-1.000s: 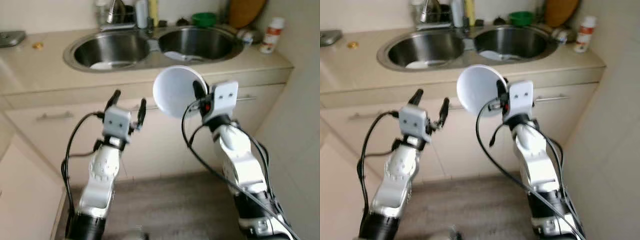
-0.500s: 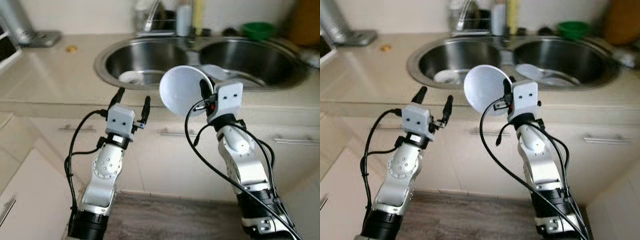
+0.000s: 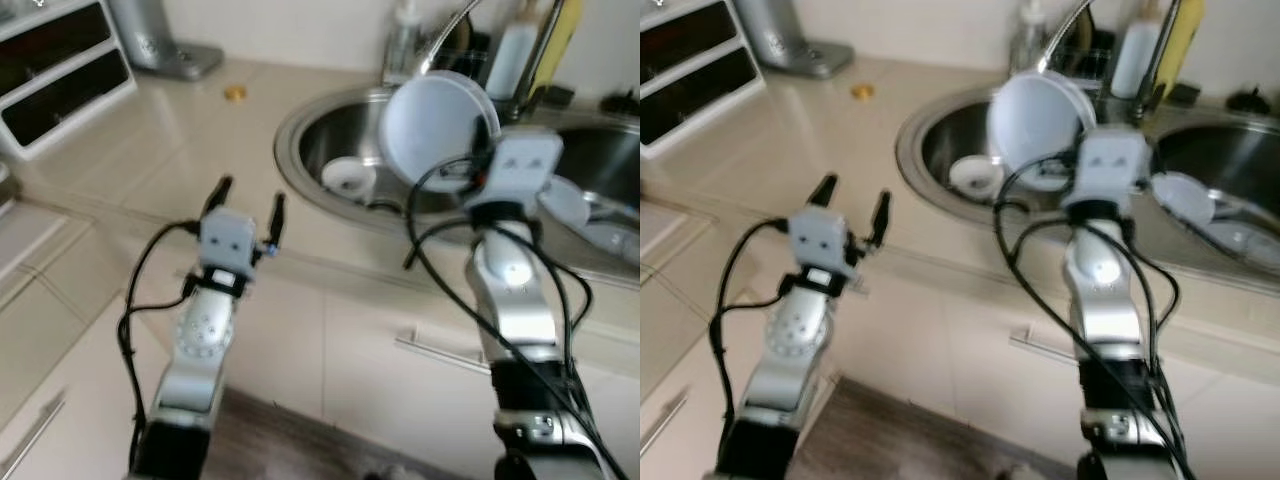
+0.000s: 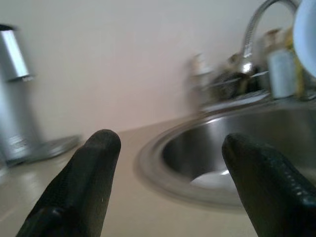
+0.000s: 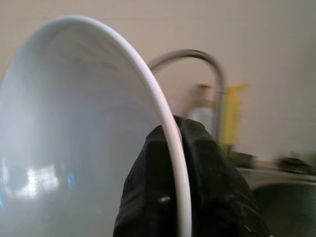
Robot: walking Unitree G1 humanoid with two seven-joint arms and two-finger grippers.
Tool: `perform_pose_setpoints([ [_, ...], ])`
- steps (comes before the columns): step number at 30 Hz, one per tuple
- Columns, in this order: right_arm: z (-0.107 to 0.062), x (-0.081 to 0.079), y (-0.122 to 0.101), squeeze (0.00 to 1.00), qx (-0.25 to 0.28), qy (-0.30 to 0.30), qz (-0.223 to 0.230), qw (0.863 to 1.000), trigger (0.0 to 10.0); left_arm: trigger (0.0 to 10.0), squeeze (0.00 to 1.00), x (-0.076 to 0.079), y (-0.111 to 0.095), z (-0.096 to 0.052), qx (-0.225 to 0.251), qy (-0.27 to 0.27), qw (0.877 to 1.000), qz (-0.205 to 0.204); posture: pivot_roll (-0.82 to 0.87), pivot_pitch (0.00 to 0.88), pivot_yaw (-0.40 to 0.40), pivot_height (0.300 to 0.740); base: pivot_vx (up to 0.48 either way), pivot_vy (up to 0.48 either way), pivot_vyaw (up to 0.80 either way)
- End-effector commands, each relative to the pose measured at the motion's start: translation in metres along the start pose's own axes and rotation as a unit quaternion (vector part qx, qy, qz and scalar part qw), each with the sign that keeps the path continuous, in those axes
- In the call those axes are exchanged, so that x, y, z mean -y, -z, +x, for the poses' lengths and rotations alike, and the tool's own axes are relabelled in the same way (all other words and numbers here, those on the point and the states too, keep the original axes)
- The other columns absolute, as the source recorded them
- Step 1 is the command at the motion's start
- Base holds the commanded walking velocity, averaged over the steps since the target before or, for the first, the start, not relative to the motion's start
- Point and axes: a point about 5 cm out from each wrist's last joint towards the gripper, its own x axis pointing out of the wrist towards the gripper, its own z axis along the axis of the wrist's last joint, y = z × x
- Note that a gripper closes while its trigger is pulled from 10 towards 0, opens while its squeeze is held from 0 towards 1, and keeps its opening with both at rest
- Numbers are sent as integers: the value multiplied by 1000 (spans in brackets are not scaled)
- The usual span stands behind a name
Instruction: Kitchen organization
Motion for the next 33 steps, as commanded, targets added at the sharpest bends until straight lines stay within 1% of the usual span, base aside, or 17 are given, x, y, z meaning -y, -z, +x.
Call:
perform_pose_setpoints([
  [1, 1, -2, -2, 0, -1, 13, 11, 1000, 10000, 10000, 0, -2, -2, 0, 4, 1, 1000, 7, 18, 20, 11, 740, 0, 0, 0],
  [4, 1, 2, -2, 0, 9, 31, -16, 999, 10000, 10000, 0, -2, -2, 0, 4, -1, 1000, 9, 18, 20, 11, 740, 0, 0, 0],
  [5, 1, 2, -2, 0, 9, 31, -16, 999, 10000, 10000, 0, -2, -2, 0, 4, -1, 1000, 9, 18, 20, 11, 740, 0, 0, 0],
  [8, 2, 9, -2, 0, 13, 56, -31, 998, 10000, 10000, 0, -2, -2, 0, 2, -4, 1000, 10, 23, 22, 10, 740, 0, 0, -148],
  [10, 3, 14, 4, 0, -11, 73, -40, 996, 10000, 10000, 0, -2, -2, 0, 1, -2, 1000, 10, 25, 23, 9, 740, 0, 0, 0],
  [13, 4, 21, 14, 0, -44, 100, -30, 994, 10000, 10000, 0, -2, -2, 0, 0, 0, 1000, 10, 24, 22, 9, 740, 0, 0, -800],
  [16, 3, 24, 15, 0, -46, 108, -32, 993, 10000, 10000, 0, -1, -1, 0, 0, 2, 1000, 11, 22, 22, 10, 740, 0, 0, -800],
  [22, 3, 23, 16, 0, -46, 109, -41, 992, 10000, 10000, 0, -1, -1, 0, -1, 4, 1000, 12, 22, 19, 10, 740, 0, 0, -800],
  [24, 3, 22, 16, 0, -45, 104, -52, 992, 10000, 10000, 0, 0, -1, 0, -1, 5, 1000, 12, 22, 19, 10, 740, 0, 0, -800],
  [27, 2, 18, 14, 0, -32, 92, -52, 994, 10000, 10000, 0, 0, 0, 0, -4, 5, 1000, 10, 24, 17, 10, 740, 0, -305, -721],
  [29, 0, 12, 12, 0, -19, 72, -61, 995, 10000, 10000, 0, 0, 0, 0, -3, 5, 1000, 12, 25, 14, 8, 740, 0, -480, 0],
  [33, 0, 11, 12, 0, -19, 72, -61, 995, 10000, 10000, 0, 0, 0, 0, -3, 4, 1000, 11, 26, 13, 7, 740, 0, 0, 0],
])
